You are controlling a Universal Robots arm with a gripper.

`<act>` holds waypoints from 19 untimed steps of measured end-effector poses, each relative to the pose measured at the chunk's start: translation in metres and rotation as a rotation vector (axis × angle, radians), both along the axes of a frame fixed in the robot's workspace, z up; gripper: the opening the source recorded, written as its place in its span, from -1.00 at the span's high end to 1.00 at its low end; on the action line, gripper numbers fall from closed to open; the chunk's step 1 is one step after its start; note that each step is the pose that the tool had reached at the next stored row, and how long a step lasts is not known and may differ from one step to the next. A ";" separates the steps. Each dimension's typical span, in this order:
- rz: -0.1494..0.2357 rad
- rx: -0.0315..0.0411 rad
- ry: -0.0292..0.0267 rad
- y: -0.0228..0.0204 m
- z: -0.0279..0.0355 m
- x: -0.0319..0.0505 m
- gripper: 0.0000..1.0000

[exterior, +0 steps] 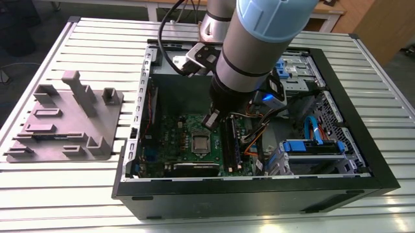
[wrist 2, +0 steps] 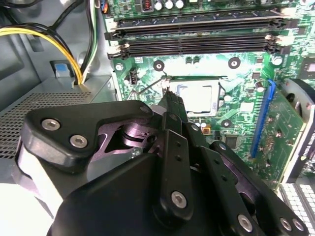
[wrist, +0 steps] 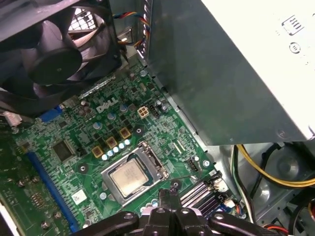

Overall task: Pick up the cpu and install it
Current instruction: 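Close the cpu cover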

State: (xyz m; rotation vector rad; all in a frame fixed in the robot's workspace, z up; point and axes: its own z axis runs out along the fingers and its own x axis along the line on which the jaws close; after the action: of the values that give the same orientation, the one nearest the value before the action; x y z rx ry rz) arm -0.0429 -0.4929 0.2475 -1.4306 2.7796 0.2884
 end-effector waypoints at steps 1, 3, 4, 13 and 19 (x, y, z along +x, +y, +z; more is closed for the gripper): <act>0.000 -0.0002 0.0000 0.0000 0.0000 -0.0007 0.80; 0.006 -0.0001 -0.0001 -0.0001 -0.0004 -0.0042 0.80; 0.008 -0.0001 -0.0001 -0.0002 -0.0006 -0.0063 0.80; 0.016 -0.0617 0.0006 -0.0025 -0.0009 -0.0148 0.80; 0.029 -0.0695 -0.0003 -0.0039 -0.0042 -0.0226 0.80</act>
State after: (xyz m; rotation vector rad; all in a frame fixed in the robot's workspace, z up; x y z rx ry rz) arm -0.0654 -0.4968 0.2433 -1.4861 2.7973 0.1936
